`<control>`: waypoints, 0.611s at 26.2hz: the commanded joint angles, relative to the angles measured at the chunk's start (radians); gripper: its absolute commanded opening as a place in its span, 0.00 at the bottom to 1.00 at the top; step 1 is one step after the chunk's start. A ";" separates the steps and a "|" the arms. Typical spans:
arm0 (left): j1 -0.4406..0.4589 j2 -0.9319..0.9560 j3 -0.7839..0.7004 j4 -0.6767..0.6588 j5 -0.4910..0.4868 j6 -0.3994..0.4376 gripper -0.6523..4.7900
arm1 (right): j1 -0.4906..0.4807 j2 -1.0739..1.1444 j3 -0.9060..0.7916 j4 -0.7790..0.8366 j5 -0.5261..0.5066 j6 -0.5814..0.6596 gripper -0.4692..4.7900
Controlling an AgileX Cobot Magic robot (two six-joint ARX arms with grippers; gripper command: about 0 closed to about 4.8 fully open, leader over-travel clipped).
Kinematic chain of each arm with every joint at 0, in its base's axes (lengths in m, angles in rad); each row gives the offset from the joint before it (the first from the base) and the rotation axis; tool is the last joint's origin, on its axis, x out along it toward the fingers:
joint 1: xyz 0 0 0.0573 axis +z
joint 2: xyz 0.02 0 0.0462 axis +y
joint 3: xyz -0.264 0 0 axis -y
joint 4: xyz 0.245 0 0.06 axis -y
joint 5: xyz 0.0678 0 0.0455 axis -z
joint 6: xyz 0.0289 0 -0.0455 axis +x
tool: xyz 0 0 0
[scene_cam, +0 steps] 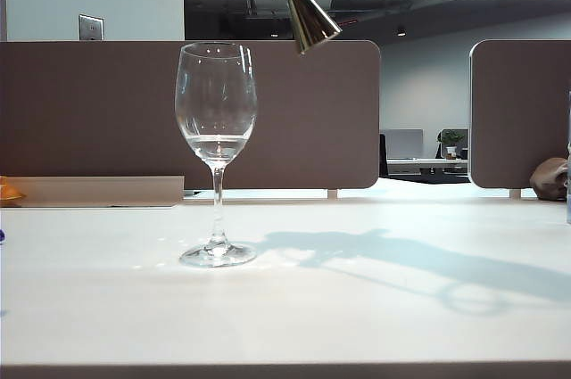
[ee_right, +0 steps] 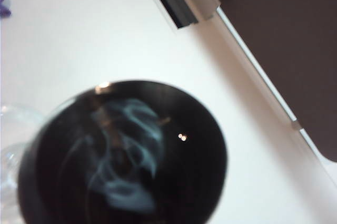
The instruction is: Pick up the jigger and pour the water inside into the glass.
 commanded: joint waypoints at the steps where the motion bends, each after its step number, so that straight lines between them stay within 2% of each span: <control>1: 0.002 0.001 -0.001 0.002 0.008 0.008 0.11 | 0.015 0.019 0.035 0.007 0.044 -0.005 0.09; 9: 0.002 0.001 -0.001 0.002 0.008 0.008 0.11 | 0.026 0.025 0.037 0.005 0.047 -0.028 0.09; 16: 0.002 0.001 -0.001 0.002 0.008 0.008 0.11 | 0.027 0.024 0.039 -0.023 0.091 -0.059 0.09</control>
